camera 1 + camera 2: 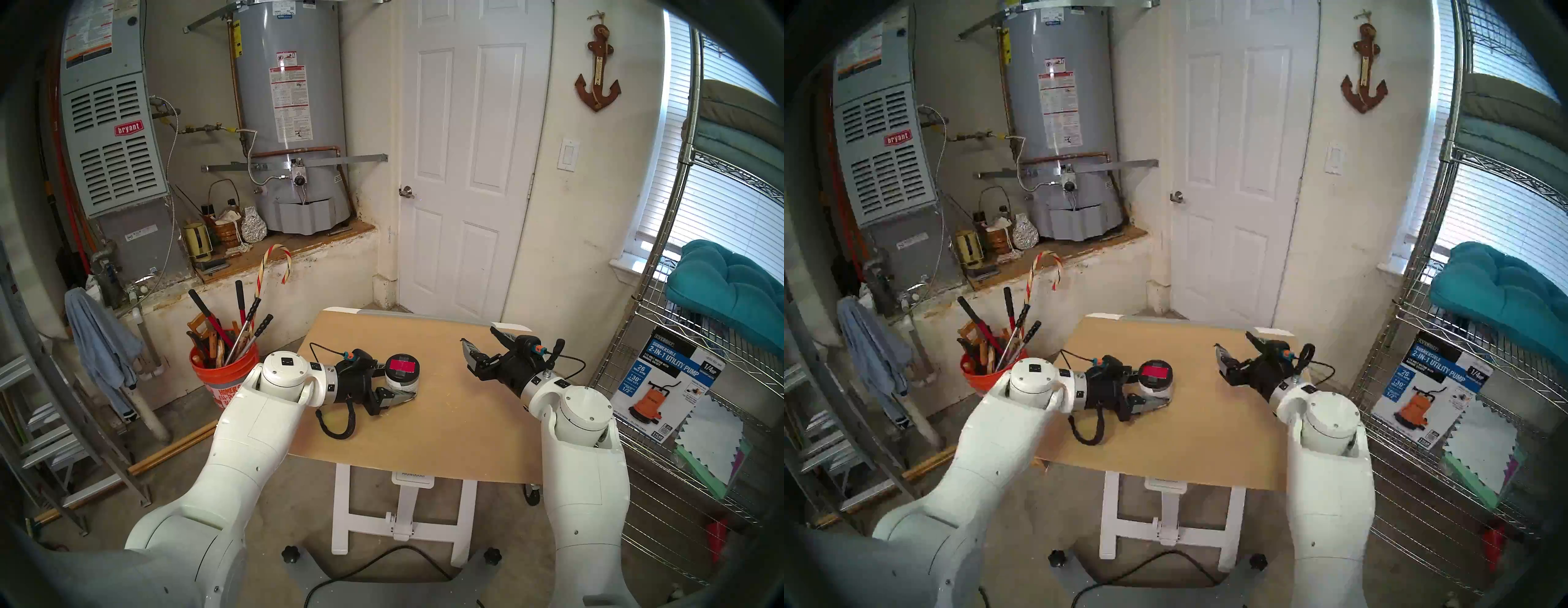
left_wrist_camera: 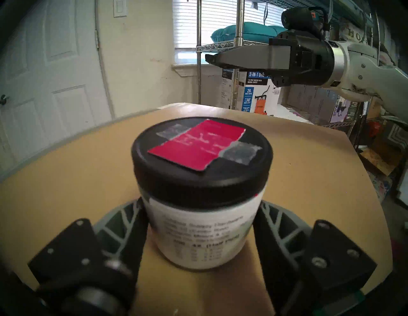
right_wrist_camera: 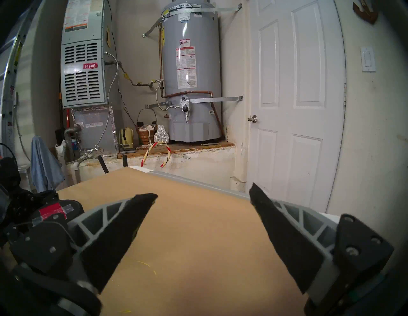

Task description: Open paint jar

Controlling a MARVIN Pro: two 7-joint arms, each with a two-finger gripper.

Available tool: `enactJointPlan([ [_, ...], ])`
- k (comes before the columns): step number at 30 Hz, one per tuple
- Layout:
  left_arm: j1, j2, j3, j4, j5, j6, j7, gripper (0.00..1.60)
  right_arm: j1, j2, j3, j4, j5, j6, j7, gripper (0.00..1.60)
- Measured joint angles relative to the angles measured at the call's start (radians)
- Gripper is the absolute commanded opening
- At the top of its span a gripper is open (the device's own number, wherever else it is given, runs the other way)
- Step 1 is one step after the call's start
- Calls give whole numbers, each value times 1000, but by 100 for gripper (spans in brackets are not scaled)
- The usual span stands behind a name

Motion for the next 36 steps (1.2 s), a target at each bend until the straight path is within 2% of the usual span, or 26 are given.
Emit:
enactJointPlan([
  [12,-54,-14,12,47,1,-38,-31,0,0,0,0,0,0,0,0,160],
  [36,-70,-18,35,91,27,-41,-78,0,0,0,0,-1,0,0,0,160],
])
